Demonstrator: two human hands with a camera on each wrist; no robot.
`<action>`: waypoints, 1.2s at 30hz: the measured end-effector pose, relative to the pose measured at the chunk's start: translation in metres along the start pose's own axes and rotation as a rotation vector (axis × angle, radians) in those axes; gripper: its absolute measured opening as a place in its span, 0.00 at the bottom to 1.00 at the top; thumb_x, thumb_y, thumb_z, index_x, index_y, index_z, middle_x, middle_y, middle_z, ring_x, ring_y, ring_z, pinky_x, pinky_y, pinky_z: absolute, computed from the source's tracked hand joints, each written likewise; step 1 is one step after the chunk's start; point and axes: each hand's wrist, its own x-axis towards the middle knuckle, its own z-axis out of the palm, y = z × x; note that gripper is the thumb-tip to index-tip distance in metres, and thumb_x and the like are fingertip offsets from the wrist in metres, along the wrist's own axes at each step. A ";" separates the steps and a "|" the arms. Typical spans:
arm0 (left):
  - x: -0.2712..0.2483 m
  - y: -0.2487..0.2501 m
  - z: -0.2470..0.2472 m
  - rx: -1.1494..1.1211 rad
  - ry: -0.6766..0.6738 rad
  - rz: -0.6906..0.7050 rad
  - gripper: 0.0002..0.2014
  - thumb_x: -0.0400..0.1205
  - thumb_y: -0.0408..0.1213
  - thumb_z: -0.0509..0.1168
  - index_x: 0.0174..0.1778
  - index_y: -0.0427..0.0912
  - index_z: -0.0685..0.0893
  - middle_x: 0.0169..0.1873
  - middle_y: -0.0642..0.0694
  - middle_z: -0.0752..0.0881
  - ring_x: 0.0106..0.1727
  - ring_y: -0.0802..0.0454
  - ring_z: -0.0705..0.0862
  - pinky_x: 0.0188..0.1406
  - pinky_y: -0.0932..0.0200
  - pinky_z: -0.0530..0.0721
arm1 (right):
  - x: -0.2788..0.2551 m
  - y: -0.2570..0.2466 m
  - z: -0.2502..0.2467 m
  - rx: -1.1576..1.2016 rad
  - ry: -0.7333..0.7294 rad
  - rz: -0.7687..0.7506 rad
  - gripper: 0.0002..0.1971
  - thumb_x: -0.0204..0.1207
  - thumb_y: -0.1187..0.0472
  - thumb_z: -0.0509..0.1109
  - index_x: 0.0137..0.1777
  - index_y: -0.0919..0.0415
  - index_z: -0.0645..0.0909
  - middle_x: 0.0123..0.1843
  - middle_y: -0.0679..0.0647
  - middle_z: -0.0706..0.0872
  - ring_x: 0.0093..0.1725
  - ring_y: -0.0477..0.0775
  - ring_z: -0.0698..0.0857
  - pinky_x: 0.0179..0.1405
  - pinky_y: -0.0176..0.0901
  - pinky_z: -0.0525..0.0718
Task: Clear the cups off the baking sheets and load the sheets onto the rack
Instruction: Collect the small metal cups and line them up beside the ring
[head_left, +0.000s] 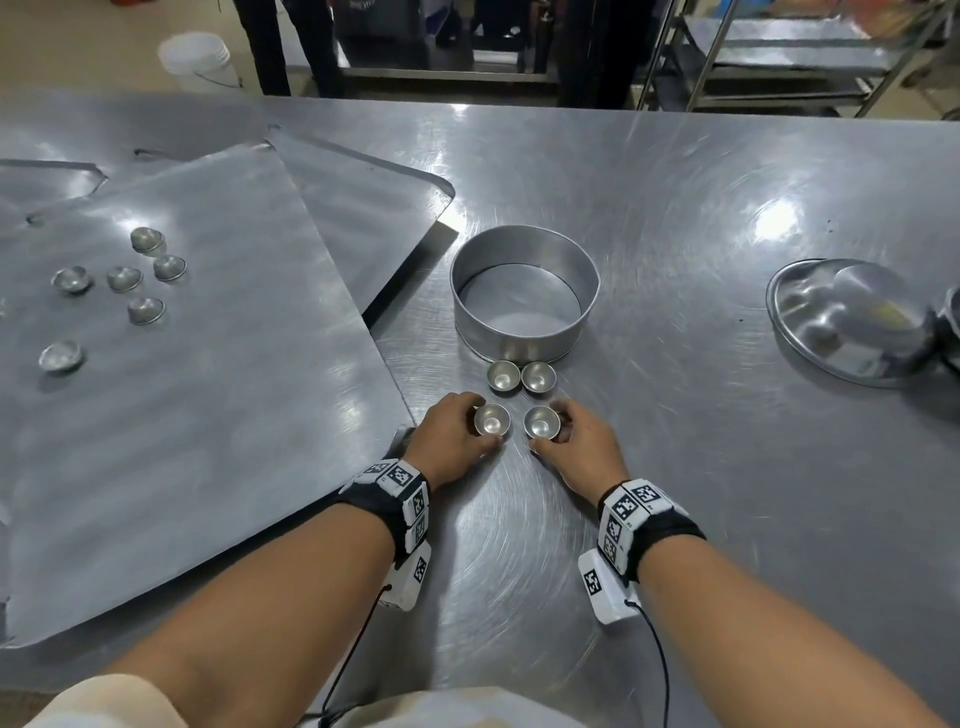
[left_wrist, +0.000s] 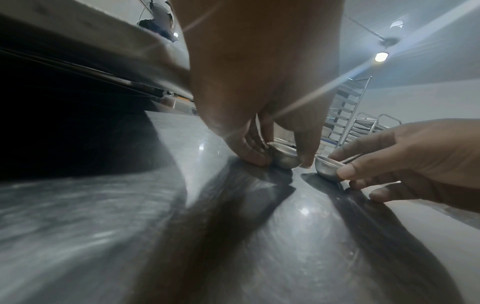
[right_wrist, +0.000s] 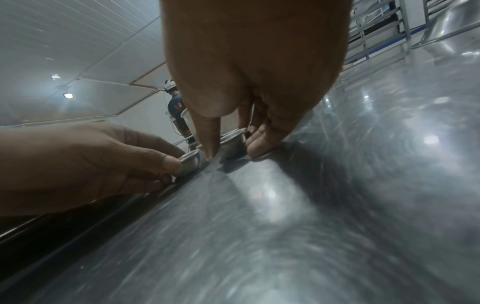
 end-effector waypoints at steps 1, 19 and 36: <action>0.001 0.000 0.000 -0.010 -0.008 0.001 0.26 0.74 0.49 0.78 0.67 0.47 0.83 0.57 0.48 0.84 0.55 0.52 0.84 0.58 0.56 0.82 | 0.000 0.000 0.000 0.017 0.004 0.001 0.27 0.68 0.53 0.83 0.67 0.51 0.81 0.56 0.44 0.85 0.53 0.46 0.85 0.53 0.37 0.78; 0.009 0.011 0.003 -0.109 0.022 0.012 0.19 0.76 0.47 0.78 0.60 0.47 0.85 0.44 0.54 0.86 0.47 0.56 0.84 0.46 0.62 0.77 | 0.009 0.004 0.004 0.180 0.044 0.029 0.22 0.69 0.54 0.82 0.61 0.44 0.81 0.52 0.39 0.87 0.49 0.34 0.85 0.45 0.28 0.78; 0.008 0.015 -0.001 -0.112 0.008 0.003 0.17 0.76 0.46 0.78 0.59 0.47 0.86 0.45 0.53 0.87 0.47 0.57 0.84 0.46 0.64 0.76 | 0.008 0.002 0.004 0.170 0.049 0.021 0.23 0.69 0.51 0.82 0.64 0.45 0.82 0.56 0.43 0.87 0.53 0.41 0.86 0.53 0.38 0.84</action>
